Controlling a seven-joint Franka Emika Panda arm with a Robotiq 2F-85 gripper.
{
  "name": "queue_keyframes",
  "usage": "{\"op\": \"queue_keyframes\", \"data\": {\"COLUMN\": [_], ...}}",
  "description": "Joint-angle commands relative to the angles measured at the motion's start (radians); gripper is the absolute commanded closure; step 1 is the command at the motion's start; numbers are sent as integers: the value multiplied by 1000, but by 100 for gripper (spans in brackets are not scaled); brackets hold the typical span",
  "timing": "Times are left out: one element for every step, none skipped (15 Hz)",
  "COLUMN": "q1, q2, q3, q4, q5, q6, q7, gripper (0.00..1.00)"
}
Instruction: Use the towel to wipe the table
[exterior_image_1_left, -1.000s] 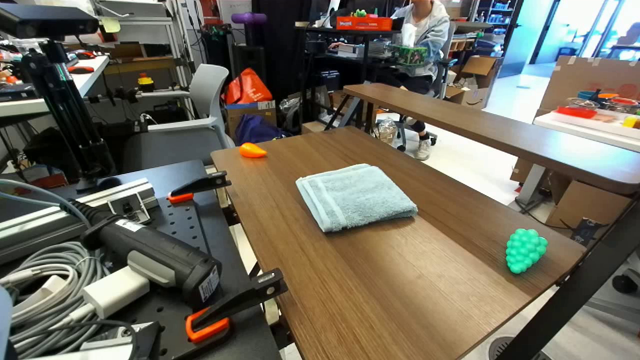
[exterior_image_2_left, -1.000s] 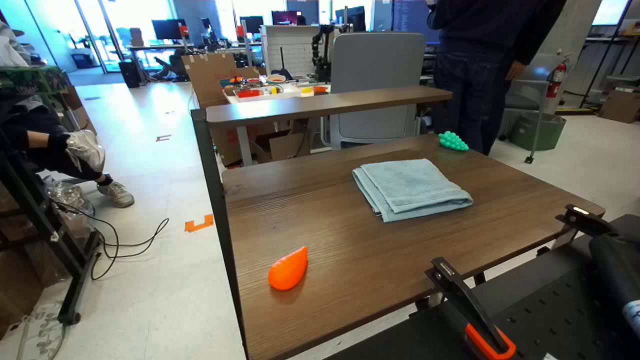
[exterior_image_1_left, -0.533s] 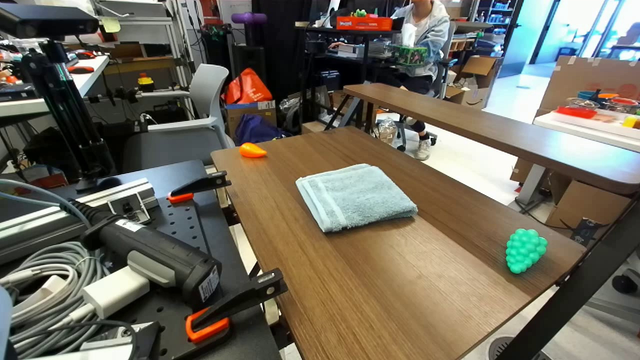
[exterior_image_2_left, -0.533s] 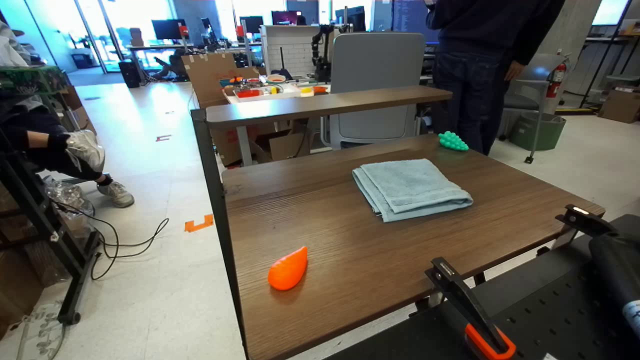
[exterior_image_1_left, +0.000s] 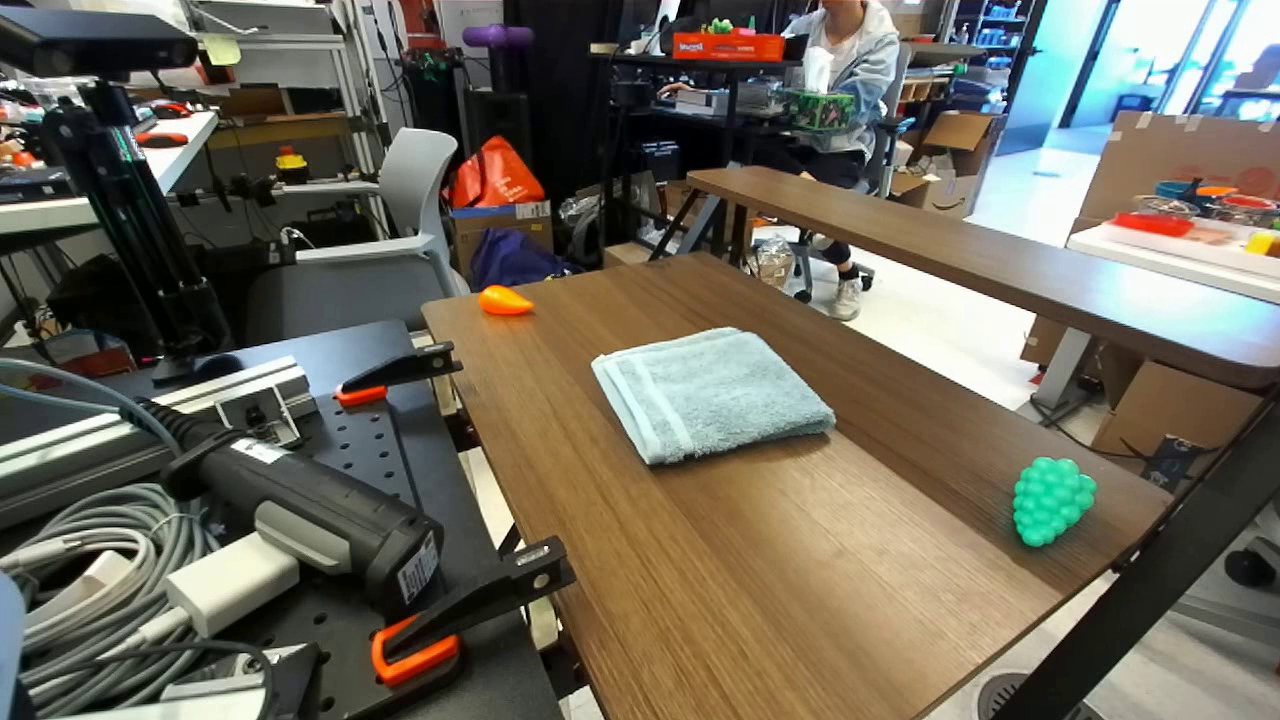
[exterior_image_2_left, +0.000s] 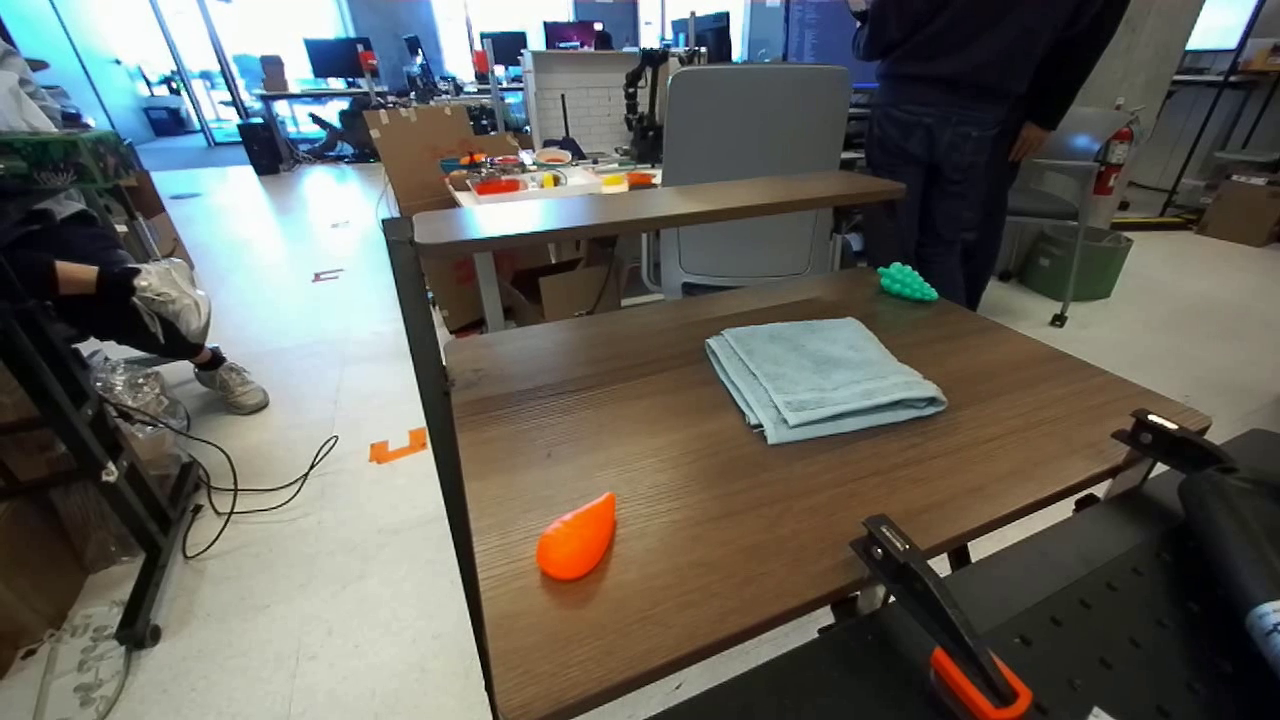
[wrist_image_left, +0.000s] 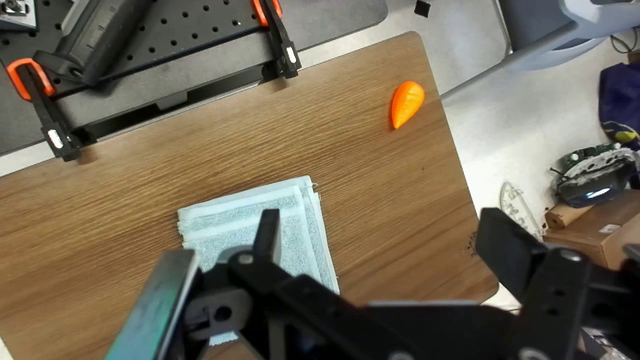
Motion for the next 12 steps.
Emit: {"op": "queue_keyframes", "data": {"q1": [-9, -9, -9, -4, 0, 0, 1, 1, 2, 3, 5, 11], "q2": [-9, -16, -23, -22, -12, 12, 46, 70, 103, 136, 169, 206], "q3": [8, 8, 8, 19, 36, 43, 51, 57, 64, 68, 67, 60], "q4": [-1, -2, -4, -18, -32, -31, -31, -41, -50, -63, -75, -75], "q5": [0, 0, 0, -15, -55, -83, -121, -146, -193, -255, -323, -386], "q6": [-3, -3, -3, 70, 186, 248, 328, 416, 496, 570, 624, 658], "q7": [0, 0, -1, 12, 54, 73, 97, 128, 173, 237, 306, 368], "gripper": [0, 0, 0, 0, 0, 0, 0, 0, 0, 0, 0, 0]}}
